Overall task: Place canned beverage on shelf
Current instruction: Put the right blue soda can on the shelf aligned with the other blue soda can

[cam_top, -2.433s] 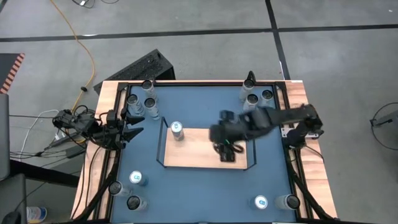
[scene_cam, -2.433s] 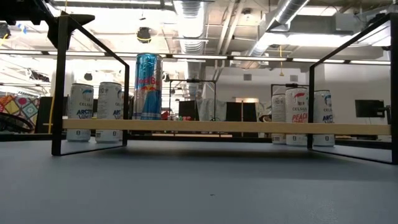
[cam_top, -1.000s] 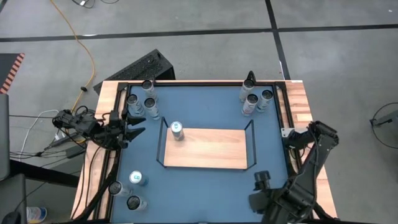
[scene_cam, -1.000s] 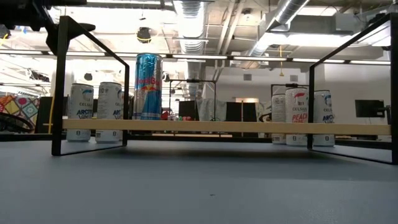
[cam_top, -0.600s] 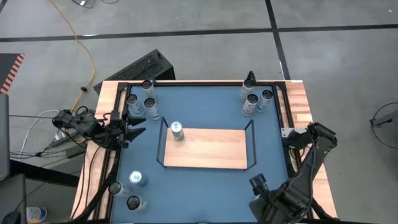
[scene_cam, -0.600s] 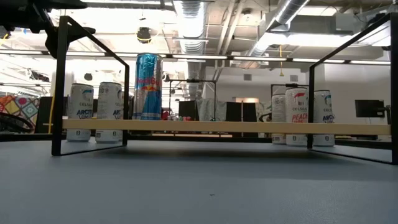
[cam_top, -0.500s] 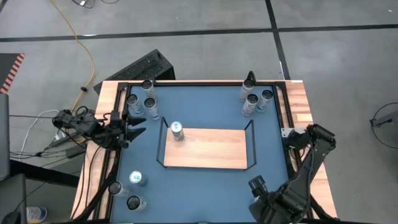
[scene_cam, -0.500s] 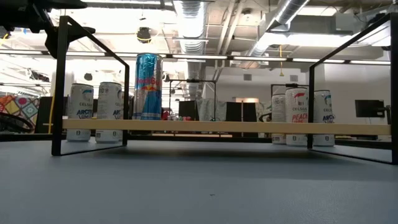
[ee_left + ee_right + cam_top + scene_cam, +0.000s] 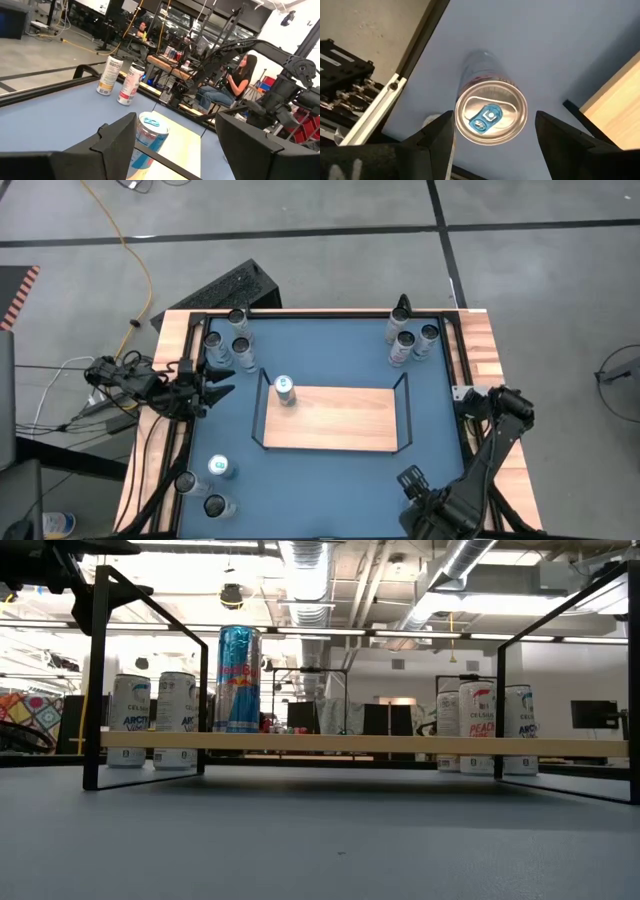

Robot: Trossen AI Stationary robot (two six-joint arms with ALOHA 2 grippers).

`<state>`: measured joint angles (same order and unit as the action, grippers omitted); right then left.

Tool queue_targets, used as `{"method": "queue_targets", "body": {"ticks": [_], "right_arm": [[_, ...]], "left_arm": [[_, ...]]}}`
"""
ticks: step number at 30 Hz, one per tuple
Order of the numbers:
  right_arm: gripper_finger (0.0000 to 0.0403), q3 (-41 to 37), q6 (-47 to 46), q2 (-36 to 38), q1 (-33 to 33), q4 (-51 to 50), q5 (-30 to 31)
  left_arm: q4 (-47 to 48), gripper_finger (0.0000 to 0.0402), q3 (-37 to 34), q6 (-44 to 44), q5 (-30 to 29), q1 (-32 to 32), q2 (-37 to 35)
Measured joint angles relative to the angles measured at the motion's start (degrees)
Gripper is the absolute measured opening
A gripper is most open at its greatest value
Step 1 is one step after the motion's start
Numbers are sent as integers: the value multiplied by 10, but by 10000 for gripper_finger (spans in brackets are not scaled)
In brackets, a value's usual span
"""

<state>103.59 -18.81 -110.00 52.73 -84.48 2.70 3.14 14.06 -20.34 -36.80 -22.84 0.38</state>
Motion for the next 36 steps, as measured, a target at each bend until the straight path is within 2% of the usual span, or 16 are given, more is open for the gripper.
{"method": "queue_targets", "body": {"ticks": [27,36], "right_arm": [[260,0,24,0,5,16,3],[260,-48,18,0,6,27,-6]], "left_arm": [[0,256,0,-5,0,0,0],[0,256,0,-5,-1,0,0]]}}
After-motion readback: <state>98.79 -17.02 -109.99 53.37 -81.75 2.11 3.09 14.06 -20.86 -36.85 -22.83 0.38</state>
